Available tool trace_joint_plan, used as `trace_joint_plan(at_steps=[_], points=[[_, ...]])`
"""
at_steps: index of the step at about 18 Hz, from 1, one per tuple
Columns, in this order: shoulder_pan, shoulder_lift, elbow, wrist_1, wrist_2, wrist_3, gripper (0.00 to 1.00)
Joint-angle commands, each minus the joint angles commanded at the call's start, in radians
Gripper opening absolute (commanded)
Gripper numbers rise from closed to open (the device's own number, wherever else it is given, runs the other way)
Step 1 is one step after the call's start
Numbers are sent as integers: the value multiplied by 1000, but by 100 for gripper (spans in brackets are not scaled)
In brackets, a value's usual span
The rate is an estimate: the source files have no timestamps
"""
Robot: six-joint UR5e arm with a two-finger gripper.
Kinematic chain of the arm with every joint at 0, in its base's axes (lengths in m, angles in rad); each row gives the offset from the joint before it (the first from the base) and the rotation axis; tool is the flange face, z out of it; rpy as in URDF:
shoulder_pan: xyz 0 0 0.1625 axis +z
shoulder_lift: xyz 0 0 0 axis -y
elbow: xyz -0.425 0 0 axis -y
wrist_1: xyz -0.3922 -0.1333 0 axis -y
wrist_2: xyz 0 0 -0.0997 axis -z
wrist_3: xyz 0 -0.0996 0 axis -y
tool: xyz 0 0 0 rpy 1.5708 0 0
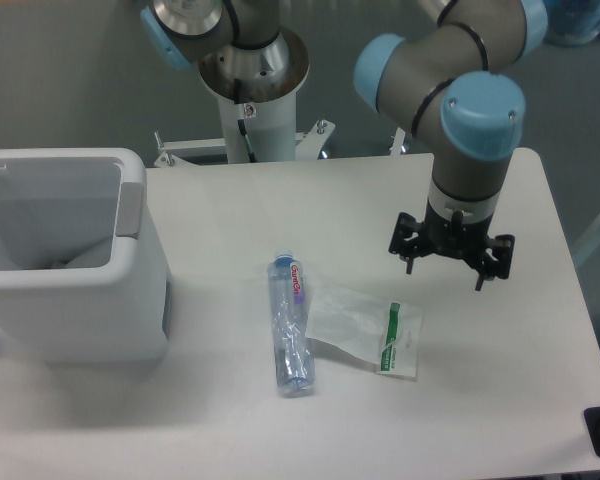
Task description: Open the trash can
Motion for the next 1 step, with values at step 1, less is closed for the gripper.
trace_joint_plan(at_steps=[1], points=[[0,-6,0,8,0,3,100]])
